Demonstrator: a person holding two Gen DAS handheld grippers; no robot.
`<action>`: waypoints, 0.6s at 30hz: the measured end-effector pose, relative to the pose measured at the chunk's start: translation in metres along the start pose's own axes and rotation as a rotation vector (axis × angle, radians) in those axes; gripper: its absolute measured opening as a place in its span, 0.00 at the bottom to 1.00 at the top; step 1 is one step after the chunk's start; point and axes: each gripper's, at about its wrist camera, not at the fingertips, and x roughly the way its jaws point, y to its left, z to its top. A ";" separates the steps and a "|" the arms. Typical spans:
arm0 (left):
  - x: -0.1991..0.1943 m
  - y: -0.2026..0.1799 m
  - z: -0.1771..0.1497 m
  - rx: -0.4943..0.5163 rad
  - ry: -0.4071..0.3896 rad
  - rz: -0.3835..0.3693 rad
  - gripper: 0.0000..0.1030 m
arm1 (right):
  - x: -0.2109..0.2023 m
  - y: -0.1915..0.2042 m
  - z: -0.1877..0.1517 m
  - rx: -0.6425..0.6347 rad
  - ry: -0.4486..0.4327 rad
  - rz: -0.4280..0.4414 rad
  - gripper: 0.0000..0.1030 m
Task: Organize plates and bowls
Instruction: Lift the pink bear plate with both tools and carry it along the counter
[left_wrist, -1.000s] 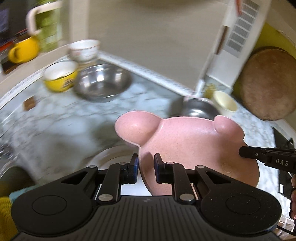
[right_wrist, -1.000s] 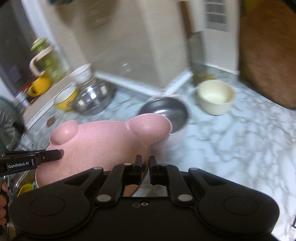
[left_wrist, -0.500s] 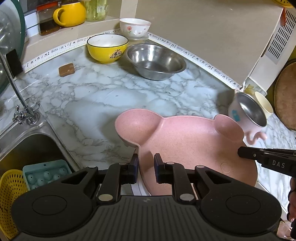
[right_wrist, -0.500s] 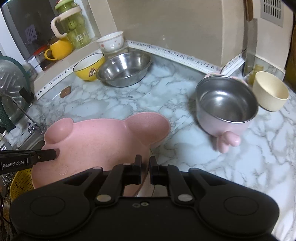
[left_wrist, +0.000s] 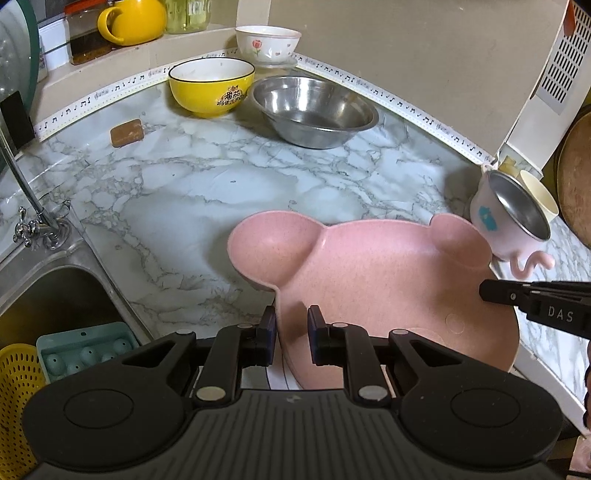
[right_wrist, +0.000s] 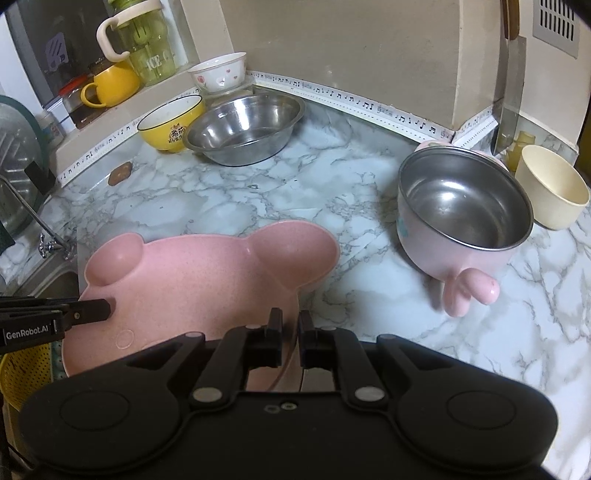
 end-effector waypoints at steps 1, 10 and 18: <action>0.000 0.000 -0.001 0.004 0.002 -0.001 0.16 | 0.001 0.001 0.000 -0.007 0.003 -0.001 0.09; 0.004 0.001 -0.008 0.009 0.015 -0.014 0.16 | 0.008 0.000 -0.002 -0.004 0.031 -0.020 0.10; 0.001 0.002 -0.008 0.032 0.012 -0.028 0.16 | 0.009 0.006 -0.003 -0.037 0.027 -0.045 0.10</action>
